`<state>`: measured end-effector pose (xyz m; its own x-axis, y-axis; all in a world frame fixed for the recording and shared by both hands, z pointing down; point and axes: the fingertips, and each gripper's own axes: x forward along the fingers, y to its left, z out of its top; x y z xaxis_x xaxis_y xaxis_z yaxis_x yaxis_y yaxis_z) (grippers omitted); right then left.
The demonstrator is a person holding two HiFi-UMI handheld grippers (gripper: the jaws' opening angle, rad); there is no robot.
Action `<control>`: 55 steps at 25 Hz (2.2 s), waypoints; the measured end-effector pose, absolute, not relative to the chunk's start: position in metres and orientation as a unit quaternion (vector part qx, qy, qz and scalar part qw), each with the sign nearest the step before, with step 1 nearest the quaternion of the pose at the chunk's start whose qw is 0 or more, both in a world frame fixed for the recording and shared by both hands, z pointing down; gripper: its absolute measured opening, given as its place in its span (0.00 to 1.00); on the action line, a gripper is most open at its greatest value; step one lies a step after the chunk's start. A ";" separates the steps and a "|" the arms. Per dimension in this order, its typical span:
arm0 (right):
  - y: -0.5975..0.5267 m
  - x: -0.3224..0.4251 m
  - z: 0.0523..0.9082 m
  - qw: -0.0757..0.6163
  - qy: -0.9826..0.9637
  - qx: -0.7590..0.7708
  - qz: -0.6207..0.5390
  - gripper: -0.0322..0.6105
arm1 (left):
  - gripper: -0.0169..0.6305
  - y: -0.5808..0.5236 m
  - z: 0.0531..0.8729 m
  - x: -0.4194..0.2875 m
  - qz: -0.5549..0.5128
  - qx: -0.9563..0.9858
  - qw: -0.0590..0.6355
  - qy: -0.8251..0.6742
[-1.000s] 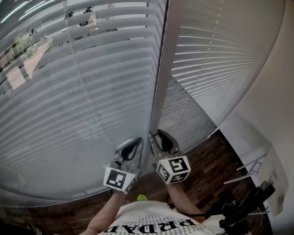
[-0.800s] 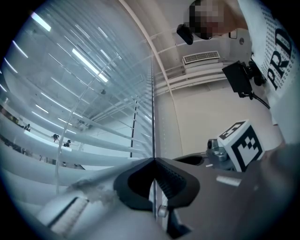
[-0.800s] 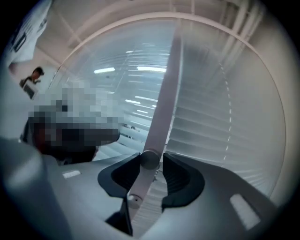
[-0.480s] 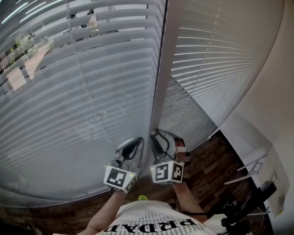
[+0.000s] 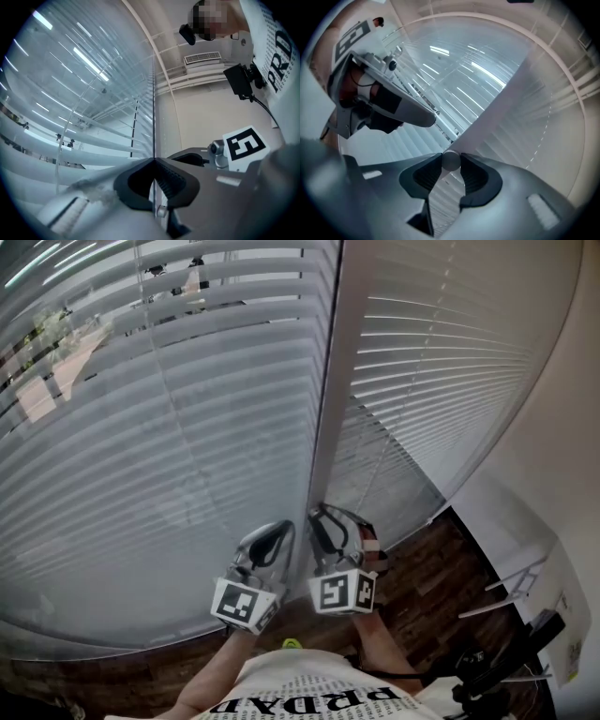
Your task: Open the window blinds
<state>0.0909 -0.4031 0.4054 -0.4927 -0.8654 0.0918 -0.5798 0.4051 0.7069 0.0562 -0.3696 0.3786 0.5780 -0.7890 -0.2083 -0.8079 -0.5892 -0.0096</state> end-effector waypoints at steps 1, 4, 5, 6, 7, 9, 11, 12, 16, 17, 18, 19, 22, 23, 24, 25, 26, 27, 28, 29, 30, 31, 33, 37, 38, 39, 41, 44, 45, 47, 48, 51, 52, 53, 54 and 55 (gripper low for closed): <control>-0.402 0.091 0.407 0.219 -0.813 0.450 -0.299 0.24 | 0.04 -0.368 0.379 0.057 0.095 -0.886 0.049 0.451; -0.401 0.091 0.407 0.191 -0.830 0.453 -0.264 0.24 | 0.04 -0.367 0.378 0.056 0.103 -0.884 0.040 0.453; -0.402 0.092 0.405 0.181 -0.835 0.453 -0.253 0.24 | 0.04 -0.367 0.376 0.056 0.101 -0.885 0.041 0.453; -0.403 0.092 0.404 0.171 -0.841 0.453 -0.241 0.24 | 0.04 -0.368 0.376 0.056 0.096 -0.885 0.046 0.453; -0.404 0.093 0.403 0.161 -0.847 0.452 -0.228 0.24 | 0.04 -0.369 0.376 0.056 0.089 -0.886 0.054 0.452; -0.404 0.093 0.401 0.137 -0.857 0.454 -0.202 0.24 | 0.04 -0.370 0.377 0.056 0.083 -0.886 0.055 0.453; -0.403 0.094 0.398 0.121 -0.862 0.459 -0.180 0.24 | 0.04 -0.369 0.377 0.056 0.087 -0.885 0.045 0.454; -0.403 0.095 0.398 0.113 -0.864 0.460 -0.170 0.24 | 0.04 -0.369 0.377 0.056 0.089 -0.885 0.043 0.455; -0.406 0.097 0.398 0.078 -0.874 0.463 -0.128 0.25 | 0.03 -0.371 0.376 0.057 0.097 -0.883 0.043 0.457; -0.407 0.097 0.398 0.067 -0.876 0.464 -0.117 0.25 | 0.04 -0.372 0.377 0.057 0.093 -0.884 0.048 0.456; -0.407 0.098 0.398 0.056 -0.878 0.465 -0.104 0.25 | 0.04 -0.372 0.377 0.057 0.092 -0.884 0.049 0.456; -0.407 0.098 0.398 0.045 -0.879 0.465 -0.092 0.25 | 0.04 -0.372 0.376 0.057 0.095 -0.883 0.047 0.456; -0.408 0.099 0.399 0.025 -0.883 0.464 -0.066 0.25 | 0.04 -0.372 0.380 0.057 0.092 -0.885 0.047 0.455; -0.408 0.100 0.399 0.020 -0.883 0.464 -0.058 0.25 | 0.04 -0.373 0.379 0.057 0.095 -0.884 0.043 0.455; -0.409 0.101 0.400 0.013 -0.884 0.465 -0.050 0.25 | 0.03 -0.373 0.378 0.057 0.099 -0.884 0.037 0.456; -0.409 0.102 0.401 0.005 -0.884 0.466 -0.040 0.25 | 0.04 -0.373 0.378 0.058 0.100 -0.883 0.035 0.457; -0.410 0.103 0.402 -0.003 -0.884 0.466 -0.029 0.25 | 0.04 -0.373 0.380 0.058 0.096 -0.884 0.036 0.457; -0.410 0.103 0.402 -0.012 -0.885 0.465 -0.016 0.25 | 0.03 -0.373 0.381 0.057 0.091 -0.884 0.039 0.456; -0.410 0.103 0.401 -0.022 -0.886 0.464 -0.003 0.25 | 0.04 -0.374 0.382 0.057 0.089 -0.885 0.042 0.456; -0.411 0.103 0.401 -0.033 -0.886 0.462 0.010 0.25 | 0.04 -0.374 0.383 0.057 0.088 -0.885 0.043 0.456; -0.411 0.104 0.401 -0.042 -0.886 0.461 0.021 0.25 | 0.03 -0.374 0.382 0.058 0.089 -0.885 0.043 0.456; -0.411 0.104 0.400 -0.049 -0.886 0.460 0.029 0.25 | 0.04 -0.375 0.382 0.058 0.090 -0.885 0.041 0.456; -0.412 0.104 0.400 -0.054 -0.886 0.459 0.037 0.25 | 0.03 -0.375 0.383 0.058 0.090 -0.885 0.039 0.455; -0.412 0.105 0.400 -0.059 -0.885 0.459 0.045 0.25 | 0.04 -0.375 0.380 0.058 0.098 -0.884 0.032 0.455; -0.412 0.105 0.400 -0.060 -0.885 0.459 0.047 0.25 | 0.04 -0.375 0.380 0.059 0.100 -0.884 0.032 0.455; -0.412 0.105 0.401 -0.060 -0.885 0.459 0.049 0.25 | 0.04 -0.375 0.381 0.058 0.098 -0.885 0.032 0.455; -0.413 0.105 0.401 -0.059 -0.885 0.459 0.049 0.25 | 0.03 -0.376 0.383 0.058 0.093 -0.885 0.033 0.454; -0.414 0.105 0.401 -0.055 -0.888 0.454 0.047 0.26 | 0.03 -0.376 0.383 0.058 0.095 -0.885 0.031 0.454; -0.414 0.104 0.401 -0.049 -0.890 0.451 0.044 0.26 | 0.03 -0.377 0.382 0.058 0.096 -0.885 0.030 0.454; -0.411 0.104 0.402 -0.017 -0.895 0.446 0.018 0.26 | 0.03 -0.377 0.382 0.058 0.098 -0.885 0.028 0.453; -0.409 0.104 0.403 0.013 -0.896 0.445 -0.011 0.26 | 0.03 -0.377 0.383 0.058 0.098 -0.886 0.027 0.452; -0.404 0.102 0.405 0.125 -0.877 0.444 -0.137 0.26 | 0.03 -0.378 0.382 0.058 0.098 -0.887 0.026 0.450; -0.403 0.102 0.405 0.159 -0.862 0.444 -0.183 0.26 | 0.03 -0.378 0.382 0.058 0.099 -0.888 0.025 0.449; -0.402 0.101 0.404 0.192 -0.845 0.443 -0.230 0.26 | 0.03 -0.378 0.382 0.058 0.100 -0.888 0.024 0.449; -0.401 0.099 0.404 0.225 -0.824 0.439 -0.277 0.26 | 0.03 -0.378 0.382 0.058 0.100 -0.888 0.023 0.448; -0.401 0.097 0.404 0.257 -0.802 0.433 -0.321 0.27 | 0.03 -0.378 0.382 0.058 0.100 -0.888 0.023 0.448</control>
